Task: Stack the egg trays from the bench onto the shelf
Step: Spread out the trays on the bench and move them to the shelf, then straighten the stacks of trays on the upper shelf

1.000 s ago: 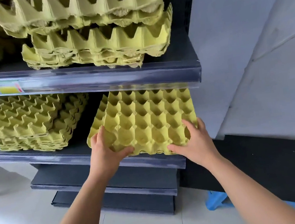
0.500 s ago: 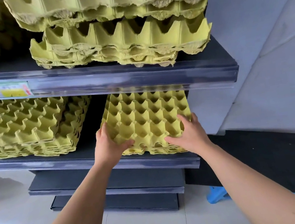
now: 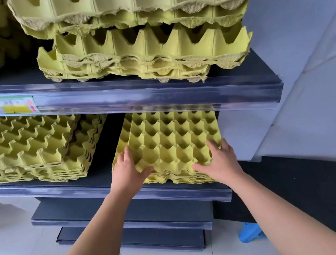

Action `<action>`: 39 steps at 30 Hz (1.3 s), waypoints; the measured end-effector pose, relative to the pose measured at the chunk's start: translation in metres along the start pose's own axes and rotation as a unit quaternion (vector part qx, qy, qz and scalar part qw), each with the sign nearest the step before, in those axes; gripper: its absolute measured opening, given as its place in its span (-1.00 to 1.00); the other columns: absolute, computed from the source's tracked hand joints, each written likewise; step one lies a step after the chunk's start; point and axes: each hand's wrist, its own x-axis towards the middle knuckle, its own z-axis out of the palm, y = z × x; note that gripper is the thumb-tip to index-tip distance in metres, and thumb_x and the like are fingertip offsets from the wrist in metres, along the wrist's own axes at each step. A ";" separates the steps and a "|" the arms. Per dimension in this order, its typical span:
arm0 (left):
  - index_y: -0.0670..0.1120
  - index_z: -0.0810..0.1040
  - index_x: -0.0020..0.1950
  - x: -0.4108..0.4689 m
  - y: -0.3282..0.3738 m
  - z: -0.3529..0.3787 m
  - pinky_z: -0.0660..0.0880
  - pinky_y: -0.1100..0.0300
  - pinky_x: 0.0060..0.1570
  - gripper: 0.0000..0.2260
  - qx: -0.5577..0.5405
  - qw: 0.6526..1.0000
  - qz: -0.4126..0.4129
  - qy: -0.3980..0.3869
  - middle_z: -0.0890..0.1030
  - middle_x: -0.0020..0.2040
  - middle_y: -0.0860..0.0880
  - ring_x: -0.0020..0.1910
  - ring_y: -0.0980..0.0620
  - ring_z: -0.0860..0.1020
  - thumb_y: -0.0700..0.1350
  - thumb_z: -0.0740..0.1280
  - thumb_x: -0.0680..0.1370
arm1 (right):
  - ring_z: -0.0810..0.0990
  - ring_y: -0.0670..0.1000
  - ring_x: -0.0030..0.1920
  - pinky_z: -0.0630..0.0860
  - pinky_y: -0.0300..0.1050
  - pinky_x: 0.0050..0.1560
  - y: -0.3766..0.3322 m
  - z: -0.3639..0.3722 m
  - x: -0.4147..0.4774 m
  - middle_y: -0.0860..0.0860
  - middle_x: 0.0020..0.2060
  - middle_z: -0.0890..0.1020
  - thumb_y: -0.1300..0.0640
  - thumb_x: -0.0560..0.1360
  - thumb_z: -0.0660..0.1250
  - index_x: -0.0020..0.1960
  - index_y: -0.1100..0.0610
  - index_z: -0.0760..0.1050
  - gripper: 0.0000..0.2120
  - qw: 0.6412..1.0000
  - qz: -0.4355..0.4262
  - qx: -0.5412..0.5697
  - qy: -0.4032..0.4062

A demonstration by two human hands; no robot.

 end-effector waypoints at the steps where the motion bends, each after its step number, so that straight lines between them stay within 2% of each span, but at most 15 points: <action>1: -0.13 0.09 0.54 -0.002 -0.001 -0.003 0.39 -0.05 0.28 -0.14 0.019 1.000 0.012 0.008 0.31 0.42 -0.14 0.32 -0.17 0.39 0.18 0.44 0.42 | 0.07 0.27 0.48 0.14 0.12 0.44 -0.003 0.000 -0.003 0.22 0.50 0.05 -0.39 0.38 0.25 0.51 0.03 0.09 -0.13 1.000 -0.009 -0.019 0.016; 5: -0.07 0.29 0.48 -0.017 0.000 -0.019 0.37 0.06 0.25 -0.42 0.114 0.987 0.099 0.049 0.41 0.39 -0.04 0.31 -0.09 0.42 0.16 0.28 0.54 | 0.06 0.20 0.50 0.06 0.08 0.48 -0.024 -0.005 -0.025 0.16 0.51 0.11 -0.26 0.50 0.20 0.48 0.06 0.23 -0.34 0.995 -0.066 -0.047 0.054; 8: -0.02 0.42 0.41 -0.031 -0.004 -0.040 0.37 0.11 0.21 -0.56 0.137 0.975 0.164 0.061 0.52 0.31 0.03 0.26 -0.03 0.48 0.13 0.24 0.58 | 0.16 0.11 0.48 0.12 0.00 0.46 -0.052 -0.013 -0.047 0.06 0.51 0.16 -0.17 0.54 0.20 0.46 0.05 0.29 -0.45 0.993 -0.107 -0.026 0.052; 12: -0.06 0.56 0.28 -0.051 -0.017 -0.080 0.49 0.09 -0.02 -0.64 0.110 0.968 0.211 0.077 0.62 0.16 0.02 0.10 -0.05 0.58 0.08 0.32 0.55 | 0.28 0.00 0.43 0.20 -0.10 0.41 -0.099 -0.027 -0.076 -0.04 0.50 0.21 -0.13 0.57 0.18 0.46 0.04 0.29 -0.49 0.987 -0.141 -0.005 0.074; 15: -0.06 0.62 0.18 -0.065 -0.029 -0.123 0.48 0.15 -0.22 -0.70 0.100 0.960 0.242 0.101 0.66 0.03 0.03 -0.05 -0.05 0.63 0.05 0.38 0.51 | 0.34 -0.08 0.39 0.24 -0.20 0.36 -0.143 -0.037 -0.099 -0.09 0.44 0.32 -0.11 0.57 0.20 0.43 0.03 0.34 -0.53 0.981 -0.160 0.021 0.104; 17: -0.03 0.62 0.17 -0.071 -0.035 -0.157 0.44 0.19 -0.25 -0.71 0.093 0.953 0.259 0.126 0.65 0.02 0.05 -0.08 -0.03 0.62 0.07 0.37 0.52 | 0.38 -0.12 0.35 0.26 -0.29 0.31 -0.175 -0.045 -0.114 -0.11 0.39 0.39 -0.10 0.56 0.22 0.41 0.03 0.38 -0.54 0.976 -0.174 0.036 0.128; 20: -0.01 0.60 0.20 -0.077 -0.044 -0.208 0.40 0.22 -0.21 -0.68 0.071 0.944 0.281 0.157 0.64 0.09 0.06 -0.15 0.00 0.61 0.11 0.35 0.53 | 0.43 -0.14 0.30 0.29 -0.31 0.28 -0.224 -0.059 -0.131 -0.12 0.35 0.45 -0.09 0.55 0.26 0.39 0.04 0.41 -0.55 0.965 -0.192 0.045 0.172; 23: 0.02 0.57 0.23 -0.080 -0.055 -0.256 0.44 0.25 -0.19 -0.65 0.054 0.937 0.294 0.179 0.62 0.10 0.09 -0.25 0.09 0.52 0.14 0.33 0.53 | 0.43 -0.13 0.30 0.25 -0.33 0.28 -0.271 -0.076 -0.144 -0.10 0.32 0.47 -0.06 0.54 0.29 0.38 0.05 0.42 -0.55 0.952 -0.211 0.060 0.214; 26: 0.02 0.57 0.23 -0.076 -0.065 -0.299 0.50 0.19 -0.16 -0.65 0.040 0.929 0.306 0.206 0.63 0.06 0.08 -0.08 0.07 0.58 0.14 0.34 0.52 | 0.44 -0.12 0.29 0.26 -0.30 0.30 -0.313 -0.096 -0.148 -0.08 0.30 0.50 -0.04 0.52 0.31 0.36 0.07 0.44 -0.55 0.938 -0.228 0.074 0.251; 28: 0.01 0.57 0.24 -0.070 -0.071 -0.325 0.44 0.20 -0.13 -0.65 0.026 0.923 0.306 0.232 0.63 0.07 0.07 0.00 0.05 0.60 0.13 0.36 0.51 | 0.44 -0.12 0.29 0.28 -0.29 0.29 -0.338 -0.110 -0.147 -0.08 0.30 0.50 -0.04 0.51 0.32 0.36 0.07 0.44 -0.55 0.930 -0.241 0.079 0.266; 31: -0.03 0.56 0.26 -0.056 -0.078 -0.363 0.43 0.17 -0.03 -0.64 0.013 0.911 0.313 0.267 0.61 0.16 0.04 0.09 0.00 0.57 0.08 0.39 0.50 | 0.47 -0.11 0.24 0.28 -0.34 0.20 -0.373 -0.134 -0.141 -0.08 0.29 0.50 -0.04 0.50 0.34 0.37 0.06 0.43 -0.53 0.918 -0.261 0.083 0.285; 34: -0.06 0.54 0.29 -0.034 -0.087 -0.398 0.43 0.08 0.10 -0.59 0.035 0.893 0.318 0.315 0.58 0.22 -0.03 0.15 -0.09 0.55 0.04 0.43 0.48 | 0.44 -0.08 0.28 0.26 -0.35 0.19 -0.405 -0.156 -0.131 -0.06 0.32 0.48 -0.03 0.50 0.35 0.39 0.06 0.40 -0.51 0.907 -0.281 0.084 0.303; 36: -0.06 0.47 0.37 -0.016 -0.093 -0.419 0.38 -0.01 0.25 -0.50 0.068 0.885 0.311 0.340 0.50 0.32 -0.05 0.26 -0.13 0.46 0.05 0.44 0.47 | 0.44 -0.06 0.29 0.26 -0.33 0.18 -0.425 -0.169 -0.120 -0.04 0.33 0.46 -0.04 0.49 0.35 0.40 0.06 0.38 -0.48 0.902 -0.290 0.081 0.310; 39: -0.02 0.27 0.49 0.009 -0.100 -0.445 0.18 -0.04 0.43 -0.35 0.130 0.875 0.296 0.360 0.30 0.47 -0.05 0.44 -0.13 0.25 0.10 0.42 0.47 | 0.42 -0.01 0.31 0.30 -0.25 0.20 -0.450 -0.183 -0.098 -0.01 0.37 0.41 -0.06 0.48 0.36 0.44 0.05 0.32 -0.42 0.896 -0.302 0.058 0.322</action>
